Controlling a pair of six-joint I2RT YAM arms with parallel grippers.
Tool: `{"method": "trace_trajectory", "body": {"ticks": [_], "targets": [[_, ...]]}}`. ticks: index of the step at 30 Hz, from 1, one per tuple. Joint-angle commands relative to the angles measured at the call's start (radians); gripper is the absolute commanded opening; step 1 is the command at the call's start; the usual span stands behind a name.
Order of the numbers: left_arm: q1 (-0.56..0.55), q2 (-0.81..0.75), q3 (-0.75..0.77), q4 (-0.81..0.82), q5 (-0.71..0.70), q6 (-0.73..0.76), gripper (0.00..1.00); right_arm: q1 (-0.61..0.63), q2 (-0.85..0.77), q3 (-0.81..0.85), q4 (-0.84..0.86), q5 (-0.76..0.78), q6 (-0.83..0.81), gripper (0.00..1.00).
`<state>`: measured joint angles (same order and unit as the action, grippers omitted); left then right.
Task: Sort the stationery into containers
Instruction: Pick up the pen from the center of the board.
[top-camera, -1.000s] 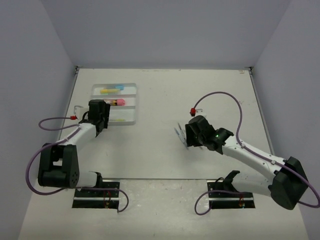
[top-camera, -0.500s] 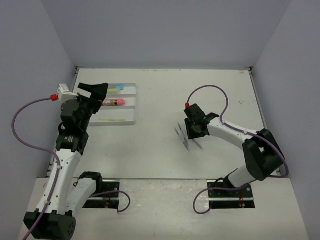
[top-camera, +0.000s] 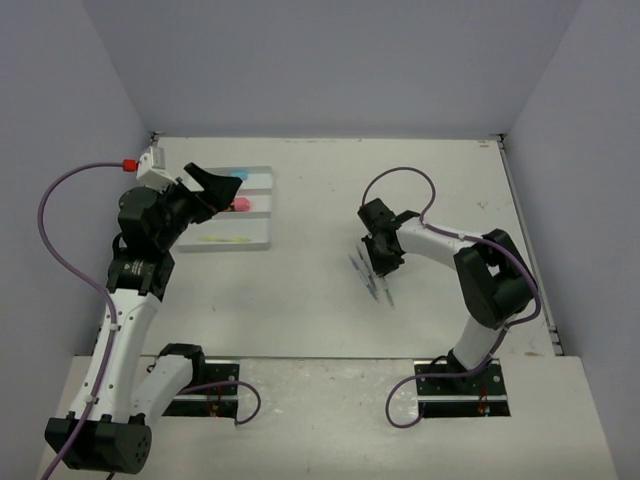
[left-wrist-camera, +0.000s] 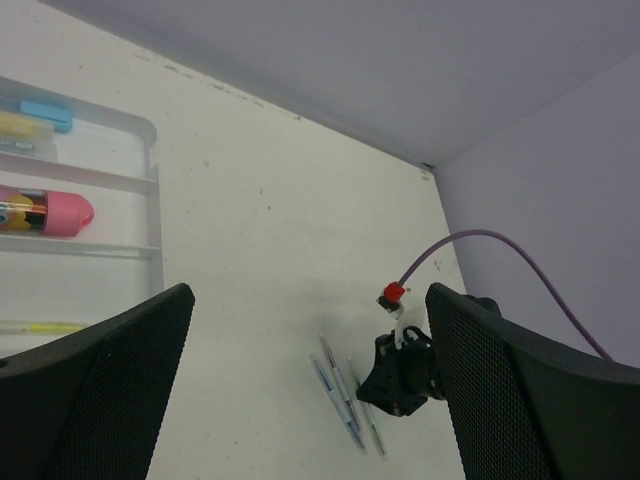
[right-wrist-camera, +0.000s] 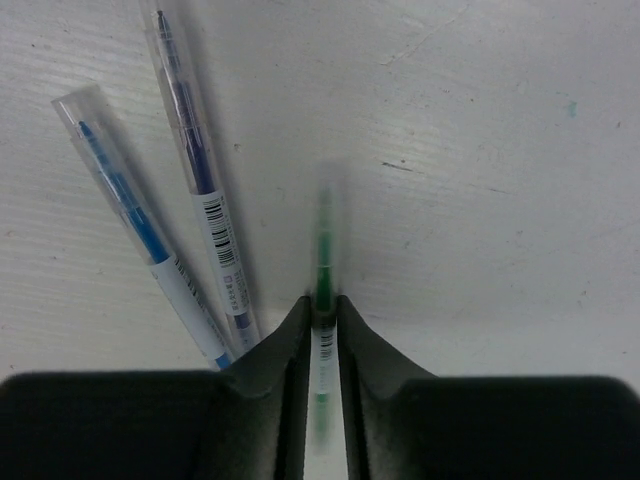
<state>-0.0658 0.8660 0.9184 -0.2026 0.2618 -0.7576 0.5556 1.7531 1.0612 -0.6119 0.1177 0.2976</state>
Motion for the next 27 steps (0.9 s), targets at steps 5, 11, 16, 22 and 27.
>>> {"method": "trace_trajectory", "body": {"ticks": [5, 11, 16, 22, 27], "targets": [[0.0, 0.003, -0.03, 0.068, 0.215, 0.037, 1.0, -0.054, -0.03, 0.05, -0.063, 0.057, 0.012, 0.0], [-0.241, 0.12, -0.132, 0.404, 0.436, 0.041, 1.0, -0.052, -0.433, -0.033, 0.112, -0.362, 0.029, 0.0], [-0.406, 0.189, -0.24, 0.833, 0.546, -0.112, 1.0, -0.053, -0.778, -0.366, 0.794, -1.01, 0.137, 0.0], [-0.586, 0.171, -0.243, 0.981, 0.448, -0.071, 0.99, -0.052, -0.797, -0.358, 0.869, -1.113, 0.218, 0.0], [-0.673, 0.231, -0.183, 0.864, 0.348, 0.007, 0.78, -0.042, -0.837, -0.362, 0.899, -1.156, 0.244, 0.0]]}}
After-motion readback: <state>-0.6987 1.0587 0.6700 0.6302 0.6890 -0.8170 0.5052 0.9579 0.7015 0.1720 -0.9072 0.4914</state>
